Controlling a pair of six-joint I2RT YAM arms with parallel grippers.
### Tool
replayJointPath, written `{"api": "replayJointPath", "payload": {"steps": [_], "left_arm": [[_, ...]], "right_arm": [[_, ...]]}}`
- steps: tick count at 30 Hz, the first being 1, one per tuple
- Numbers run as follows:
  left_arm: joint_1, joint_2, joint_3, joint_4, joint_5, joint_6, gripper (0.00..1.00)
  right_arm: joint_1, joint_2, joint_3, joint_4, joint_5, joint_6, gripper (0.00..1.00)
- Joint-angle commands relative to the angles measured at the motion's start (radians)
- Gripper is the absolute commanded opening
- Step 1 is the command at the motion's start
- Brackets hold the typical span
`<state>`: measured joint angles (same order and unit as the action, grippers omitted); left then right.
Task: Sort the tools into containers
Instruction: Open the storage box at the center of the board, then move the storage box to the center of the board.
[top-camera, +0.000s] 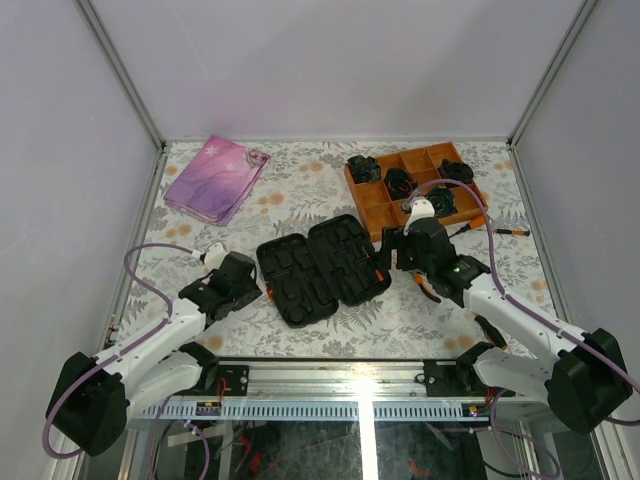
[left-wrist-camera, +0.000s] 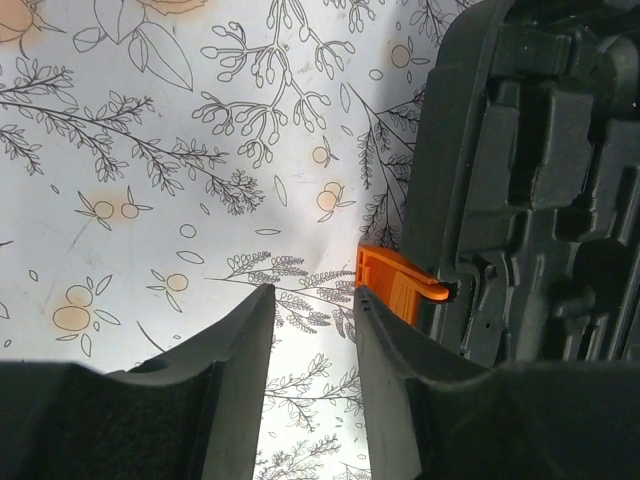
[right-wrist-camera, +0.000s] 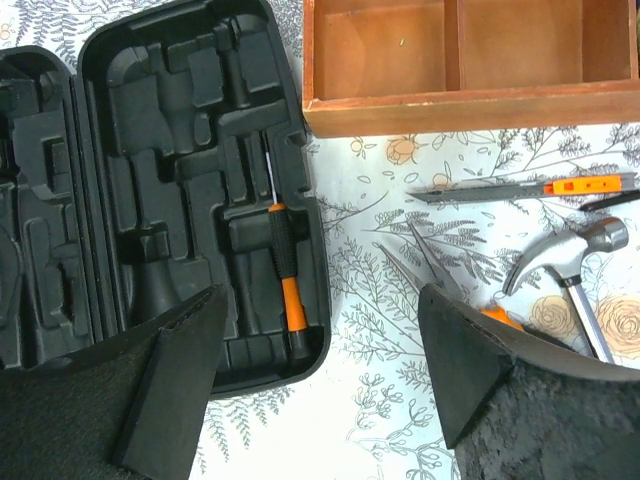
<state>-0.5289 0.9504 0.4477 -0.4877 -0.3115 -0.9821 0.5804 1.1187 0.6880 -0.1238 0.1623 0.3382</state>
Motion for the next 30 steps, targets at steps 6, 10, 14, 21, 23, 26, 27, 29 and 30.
{"api": "replayJointPath", "payload": {"steps": [6, 10, 14, 21, 23, 26, 27, 29, 30], "left_arm": [[0.011, -0.016, 0.070, -0.058, -0.052, 0.050, 0.39], [0.013, -0.032, 0.079, -0.074, -0.067, 0.057, 0.40], [0.013, -0.032, 0.076, -0.075, -0.065, 0.054, 0.41], [0.013, -0.027, 0.080, -0.074, -0.061, 0.056, 0.41], [0.012, -0.026, 0.080, -0.074, -0.061, 0.056, 0.42], [0.012, -0.026, 0.079, -0.072, -0.057, 0.056, 0.42], [0.013, -0.024, 0.078, -0.071, -0.056, 0.056, 0.42], [0.013, -0.024, 0.078, -0.071, -0.054, 0.056, 0.42], [0.013, -0.023, 0.078, -0.069, -0.053, 0.057, 0.42]], "right_arm": [[-0.005, -0.039, -0.034, -0.009, -0.006, 0.040, 0.77], [-0.005, -0.024, -0.039, 0.001, -0.012, 0.048, 0.76], [-0.007, -0.016, -0.040, 0.007, -0.017, 0.051, 0.75], [-0.009, -0.010, -0.039, 0.011, -0.020, 0.053, 0.74], [-0.010, -0.007, -0.040, 0.012, -0.024, 0.053, 0.73], [-0.011, -0.005, -0.039, 0.012, -0.027, 0.053, 0.73], [-0.013, -0.004, -0.037, 0.011, -0.029, 0.053, 0.73], [-0.014, 0.000, -0.038, 0.012, -0.034, 0.054, 0.72], [-0.014, 0.003, -0.037, 0.011, -0.038, 0.054, 0.72]]}}
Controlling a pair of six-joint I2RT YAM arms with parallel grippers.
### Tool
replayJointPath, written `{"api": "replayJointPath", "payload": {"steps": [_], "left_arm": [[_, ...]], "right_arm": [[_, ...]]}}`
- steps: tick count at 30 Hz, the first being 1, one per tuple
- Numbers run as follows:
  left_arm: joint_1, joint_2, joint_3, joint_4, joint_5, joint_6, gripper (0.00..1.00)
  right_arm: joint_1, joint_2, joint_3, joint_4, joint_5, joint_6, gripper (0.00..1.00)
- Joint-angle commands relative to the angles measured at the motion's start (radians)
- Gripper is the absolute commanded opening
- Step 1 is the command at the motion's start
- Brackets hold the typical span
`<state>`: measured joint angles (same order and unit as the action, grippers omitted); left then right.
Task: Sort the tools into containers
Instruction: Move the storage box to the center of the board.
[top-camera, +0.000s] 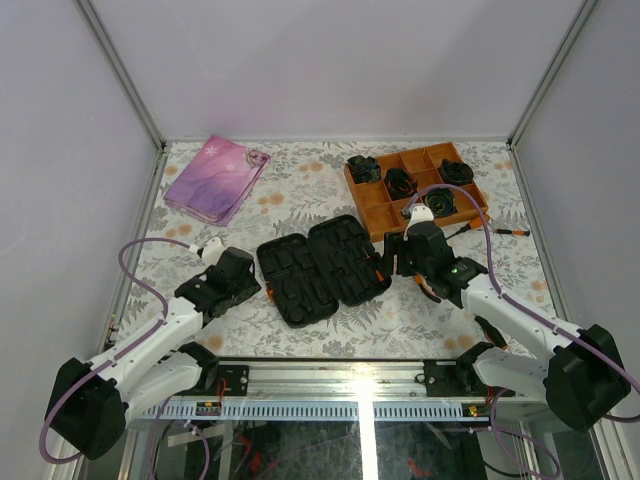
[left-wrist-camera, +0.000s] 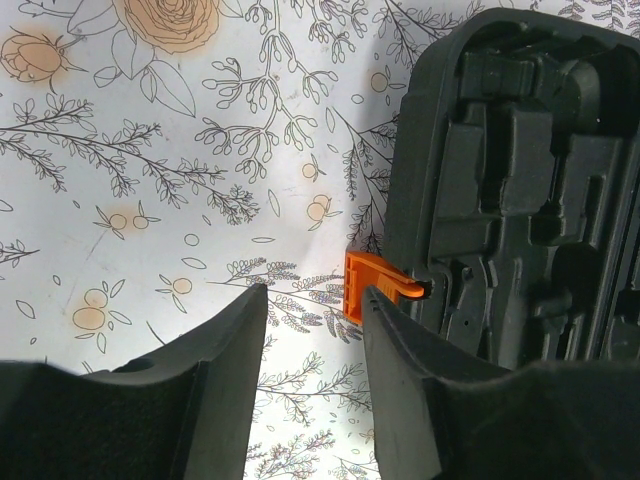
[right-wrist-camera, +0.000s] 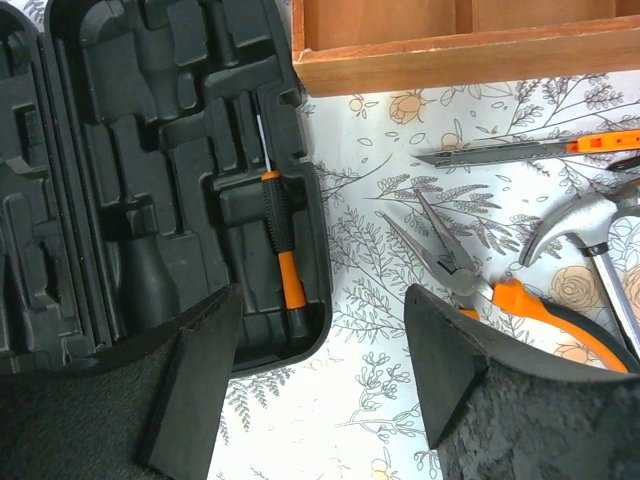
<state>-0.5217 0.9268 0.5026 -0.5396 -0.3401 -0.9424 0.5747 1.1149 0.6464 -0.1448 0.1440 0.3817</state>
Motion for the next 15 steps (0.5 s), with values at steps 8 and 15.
{"api": "replayJointPath", "payload": {"steps": [8, 15], "left_arm": [[0.006, -0.015, 0.023, 0.008, -0.004, 0.043, 0.46], [0.005, -0.040, 0.022, 0.060, 0.031, 0.090, 0.51]], "right_arm": [[-0.029, 0.050, 0.009, 0.047, -0.106, 0.017, 0.69], [-0.072, 0.142, 0.000, 0.109, -0.197, 0.024, 0.67]]}}
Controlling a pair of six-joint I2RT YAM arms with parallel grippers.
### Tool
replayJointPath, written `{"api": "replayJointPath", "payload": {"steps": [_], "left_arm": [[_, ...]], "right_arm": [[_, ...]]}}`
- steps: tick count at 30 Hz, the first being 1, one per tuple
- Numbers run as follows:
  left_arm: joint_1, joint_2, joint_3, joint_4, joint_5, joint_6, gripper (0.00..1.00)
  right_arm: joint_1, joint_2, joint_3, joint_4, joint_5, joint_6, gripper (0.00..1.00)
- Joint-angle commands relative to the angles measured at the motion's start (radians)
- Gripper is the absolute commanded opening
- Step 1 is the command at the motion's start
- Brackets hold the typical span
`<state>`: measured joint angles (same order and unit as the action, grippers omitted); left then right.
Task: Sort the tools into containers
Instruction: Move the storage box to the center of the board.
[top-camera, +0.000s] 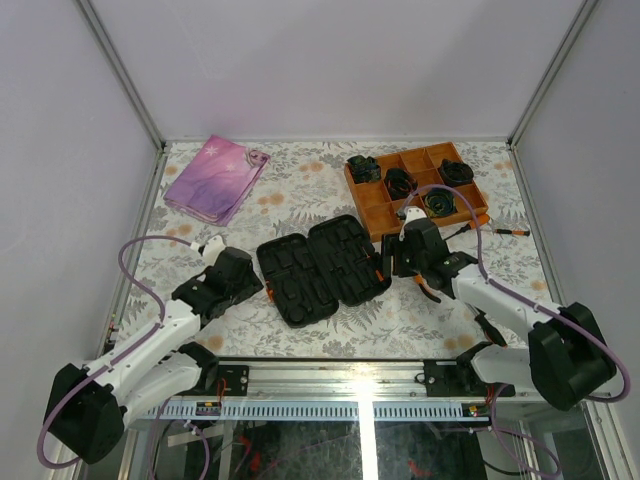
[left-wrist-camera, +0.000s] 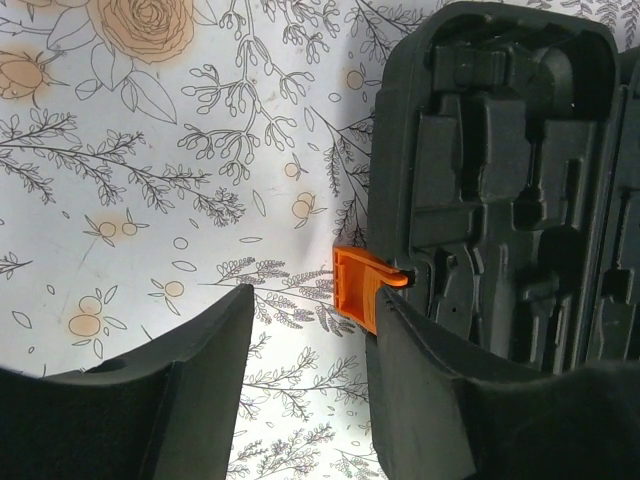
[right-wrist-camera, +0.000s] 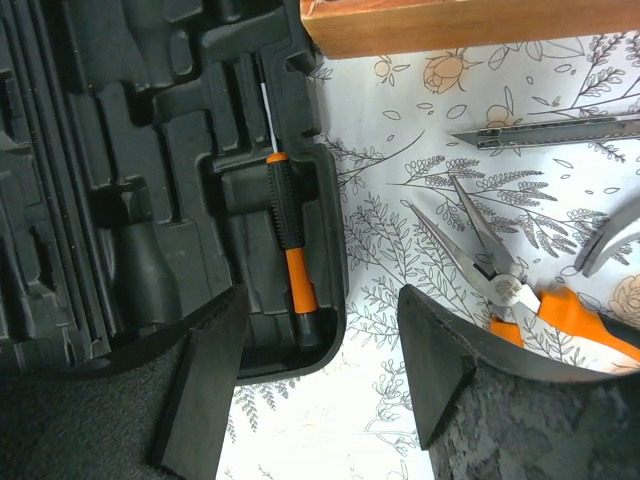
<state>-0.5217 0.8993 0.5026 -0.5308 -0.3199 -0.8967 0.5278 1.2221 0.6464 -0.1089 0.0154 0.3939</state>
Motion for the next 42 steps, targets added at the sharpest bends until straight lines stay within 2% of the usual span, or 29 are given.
{"api": "replayJointPath", "payload": {"steps": [1, 8, 13, 17, 29, 38, 40, 42], "left_arm": [[0.005, -0.008, 0.027, 0.055, 0.016, 0.051, 0.51], [0.005, -0.005, 0.038, 0.122, 0.075, 0.123, 0.51], [0.005, 0.002, 0.022, 0.244, 0.177, 0.182, 0.47], [0.005, 0.036, 0.038, 0.256, 0.184, 0.199, 0.44], [0.005, 0.117, 0.050, 0.284, 0.213, 0.217, 0.38], [0.004, 0.120, 0.081, 0.244, 0.178, 0.225, 0.39], [0.005, 0.124, 0.085, 0.235, 0.173, 0.226, 0.39], [0.004, 0.127, 0.086, 0.233, 0.174, 0.226, 0.40]], "right_arm": [[-0.031, 0.046, -0.003, 0.085, -0.074, 0.013, 0.67], [-0.085, 0.126, -0.010, 0.152, -0.124, 0.017, 0.62], [-0.117, 0.184, -0.011, 0.184, -0.169, 0.019, 0.53], [-0.120, 0.211, -0.022, 0.193, -0.205, 0.023, 0.48], [-0.114, 0.131, -0.133, 0.240, -0.324, 0.124, 0.32], [0.014, 0.103, -0.154, 0.279, -0.315, 0.183, 0.32], [0.015, 0.089, -0.143, 0.261, -0.296, 0.172, 0.34], [0.016, 0.059, -0.125, 0.220, -0.247, 0.144, 0.41]]}}
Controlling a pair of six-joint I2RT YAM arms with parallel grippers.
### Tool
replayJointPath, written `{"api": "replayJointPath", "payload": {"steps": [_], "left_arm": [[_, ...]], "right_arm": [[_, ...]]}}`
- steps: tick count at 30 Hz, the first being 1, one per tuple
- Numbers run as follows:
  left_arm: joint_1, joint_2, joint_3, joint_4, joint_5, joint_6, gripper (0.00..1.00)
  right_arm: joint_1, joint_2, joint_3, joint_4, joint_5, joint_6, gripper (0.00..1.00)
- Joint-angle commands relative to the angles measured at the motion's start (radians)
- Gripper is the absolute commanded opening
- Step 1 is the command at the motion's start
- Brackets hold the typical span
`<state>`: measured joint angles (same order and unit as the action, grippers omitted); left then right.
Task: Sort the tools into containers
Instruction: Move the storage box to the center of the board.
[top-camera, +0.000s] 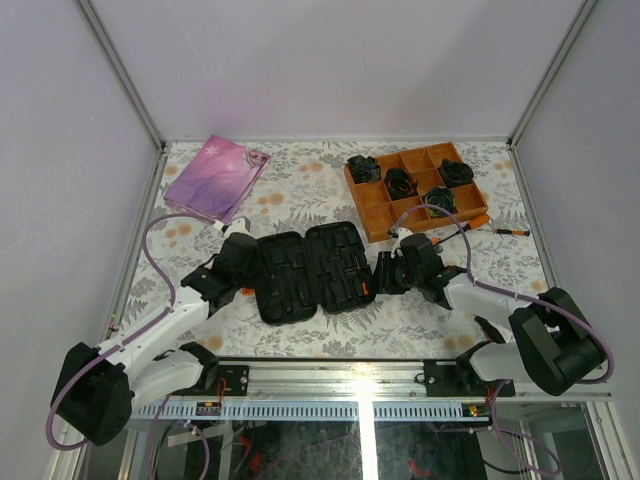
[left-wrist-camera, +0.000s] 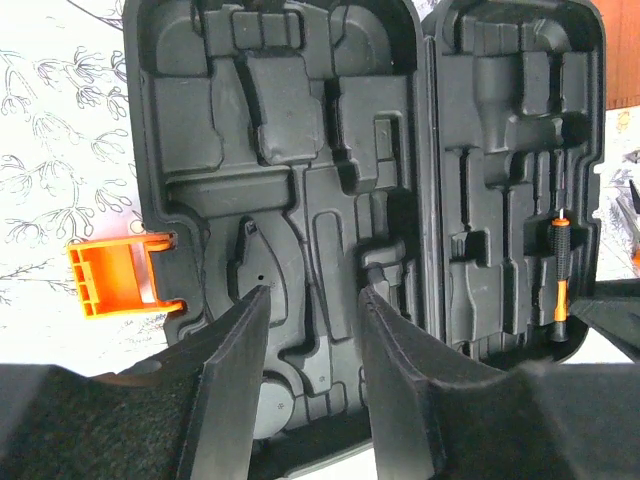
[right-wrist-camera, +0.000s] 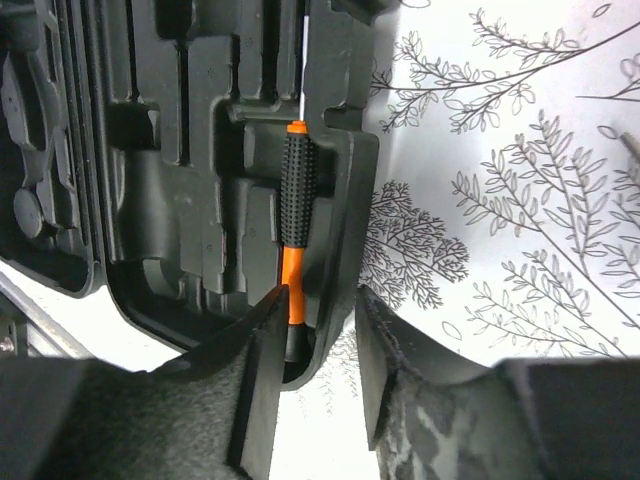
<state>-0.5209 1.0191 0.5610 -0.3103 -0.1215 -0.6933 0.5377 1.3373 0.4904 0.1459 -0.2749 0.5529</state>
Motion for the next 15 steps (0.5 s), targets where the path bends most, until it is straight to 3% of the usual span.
{"api": "replayJointPath", "payload": {"steps": [1, 4, 7, 12, 15], "left_arm": [[0.004, 0.010, 0.028, 0.013, -0.023, 0.020, 0.40], [0.002, 0.039, 0.031, 0.019, -0.015, 0.015, 0.41], [0.004, 0.072, 0.029, 0.045, 0.010, 0.010, 0.41], [0.002, 0.135, 0.034, 0.075, 0.037, 0.009, 0.41], [0.002, 0.194, 0.057, 0.043, 0.025, 0.005, 0.41]], "right_arm": [[0.005, -0.077, 0.040, -0.057, 0.055, -0.030, 0.45], [0.005, -0.165, 0.065, -0.130, 0.148, -0.067, 0.58], [0.006, -0.256, 0.075, -0.204, 0.269, -0.079, 0.64], [-0.001, -0.362, 0.088, -0.349, 0.506, -0.062, 0.63], [-0.026, -0.375, 0.093, -0.401, 0.554, -0.046, 0.61]]}}
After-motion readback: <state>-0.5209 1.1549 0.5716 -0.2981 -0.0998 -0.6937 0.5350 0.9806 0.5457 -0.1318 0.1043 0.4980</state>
